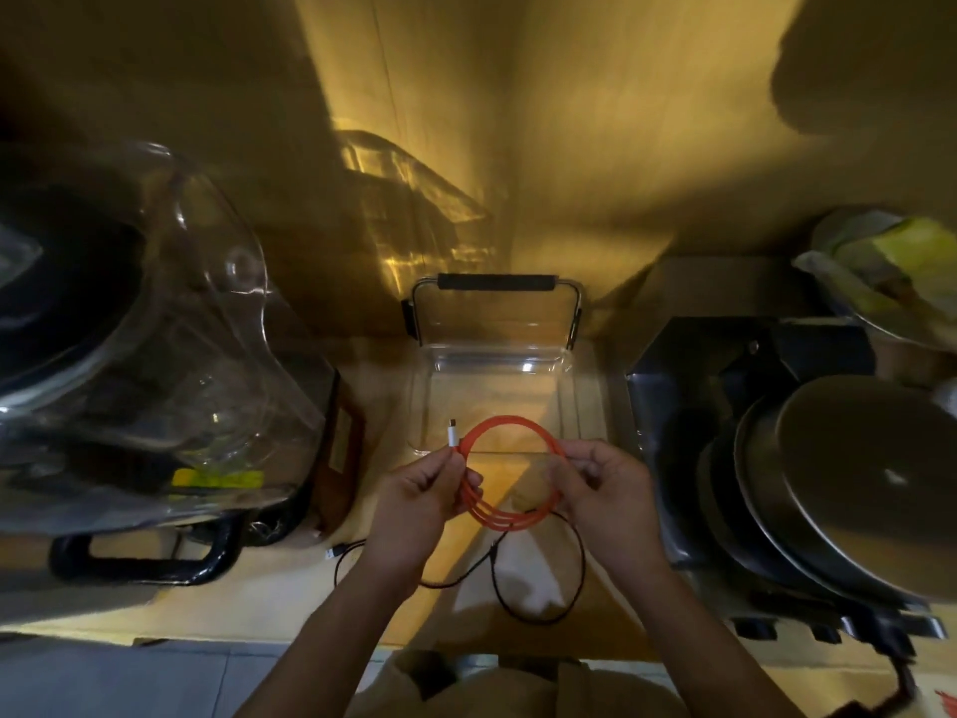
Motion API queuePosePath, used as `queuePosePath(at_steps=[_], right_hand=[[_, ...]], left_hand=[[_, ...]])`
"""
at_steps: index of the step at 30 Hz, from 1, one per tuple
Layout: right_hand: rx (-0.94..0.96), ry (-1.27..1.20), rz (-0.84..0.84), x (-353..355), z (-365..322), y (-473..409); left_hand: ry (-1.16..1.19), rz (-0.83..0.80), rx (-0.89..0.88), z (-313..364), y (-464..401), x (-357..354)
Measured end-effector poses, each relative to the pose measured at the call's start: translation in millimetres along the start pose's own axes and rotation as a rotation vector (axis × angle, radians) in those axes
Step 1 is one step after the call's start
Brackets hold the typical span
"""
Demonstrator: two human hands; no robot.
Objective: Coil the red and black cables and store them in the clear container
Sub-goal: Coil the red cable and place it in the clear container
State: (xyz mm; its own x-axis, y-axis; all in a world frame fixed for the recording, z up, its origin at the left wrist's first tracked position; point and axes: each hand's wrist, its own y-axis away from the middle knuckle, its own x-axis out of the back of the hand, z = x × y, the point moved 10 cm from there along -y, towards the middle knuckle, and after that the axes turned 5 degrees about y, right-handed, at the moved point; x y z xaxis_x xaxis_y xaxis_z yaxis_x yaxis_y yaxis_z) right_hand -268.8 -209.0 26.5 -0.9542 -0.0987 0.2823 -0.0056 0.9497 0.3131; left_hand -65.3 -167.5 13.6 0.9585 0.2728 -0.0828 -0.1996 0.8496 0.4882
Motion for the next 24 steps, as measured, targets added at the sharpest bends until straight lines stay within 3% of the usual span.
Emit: queuePosePath(at_steps=[7, 16, 24], right_hand=[[0.019, -0.009, -0.084, 2, 0, -12], [0.051, -0.05, -0.065, -9, -13, -31], [-0.022, -0.04, -0.168, -43, -14, -57]], left_hand=[[-0.241, 0.106, -0.096, 10, 0, 0], [-0.237, 0.032, -0.043, 7, -19, 4], [-0.153, 0.125, -0.025, 6, -62, 33]])
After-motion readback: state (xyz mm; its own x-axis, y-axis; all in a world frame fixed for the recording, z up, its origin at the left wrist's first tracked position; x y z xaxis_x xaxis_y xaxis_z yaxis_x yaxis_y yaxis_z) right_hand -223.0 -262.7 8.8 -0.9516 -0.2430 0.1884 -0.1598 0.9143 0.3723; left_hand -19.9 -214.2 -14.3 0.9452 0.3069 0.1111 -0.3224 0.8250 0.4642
